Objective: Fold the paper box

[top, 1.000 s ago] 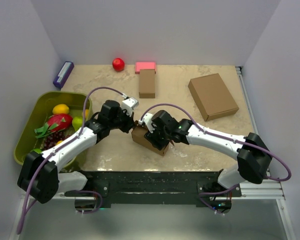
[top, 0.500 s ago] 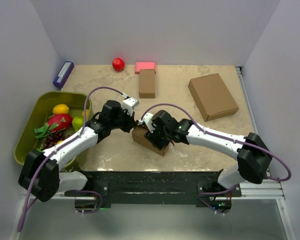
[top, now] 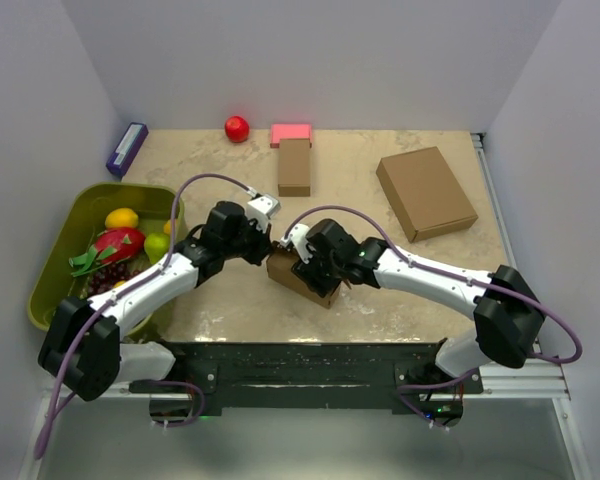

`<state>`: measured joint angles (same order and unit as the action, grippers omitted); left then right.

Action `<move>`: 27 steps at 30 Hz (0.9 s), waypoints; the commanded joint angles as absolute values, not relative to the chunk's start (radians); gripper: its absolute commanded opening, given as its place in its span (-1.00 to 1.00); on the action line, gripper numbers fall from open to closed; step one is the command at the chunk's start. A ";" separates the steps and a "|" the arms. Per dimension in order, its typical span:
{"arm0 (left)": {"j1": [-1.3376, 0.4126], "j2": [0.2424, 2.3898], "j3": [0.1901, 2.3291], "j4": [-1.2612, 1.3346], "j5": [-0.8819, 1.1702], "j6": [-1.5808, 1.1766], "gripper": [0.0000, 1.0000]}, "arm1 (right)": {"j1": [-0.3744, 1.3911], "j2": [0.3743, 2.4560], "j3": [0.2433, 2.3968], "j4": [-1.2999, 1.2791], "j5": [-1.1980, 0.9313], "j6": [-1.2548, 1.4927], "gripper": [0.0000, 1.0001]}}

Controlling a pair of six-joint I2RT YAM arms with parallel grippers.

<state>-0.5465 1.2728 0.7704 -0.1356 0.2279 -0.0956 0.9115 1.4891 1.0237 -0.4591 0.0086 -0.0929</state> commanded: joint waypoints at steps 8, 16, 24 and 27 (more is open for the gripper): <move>-0.571 1.336 0.736 -0.261 0.218 -0.129 -1.00 | 0.859 1.493 1.005 -0.353 0.043 -0.137 -0.23; -0.577 1.348 0.745 -0.264 0.195 -0.136 -1.00 | 0.859 1.474 1.020 -0.362 0.064 -0.097 0.06; -0.577 1.333 0.759 -0.235 0.184 -0.173 -1.00 | 0.862 1.364 1.065 -0.445 0.083 0.056 0.81; -0.577 1.325 0.762 -0.227 0.187 -0.181 -1.00 | 0.871 1.296 1.058 -0.480 0.107 0.104 0.86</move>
<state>-0.5655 1.3117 0.7708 -0.1375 0.1768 -0.1432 0.8627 1.3972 1.0122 -0.4435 0.0582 -0.0002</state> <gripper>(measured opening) 0.046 0.914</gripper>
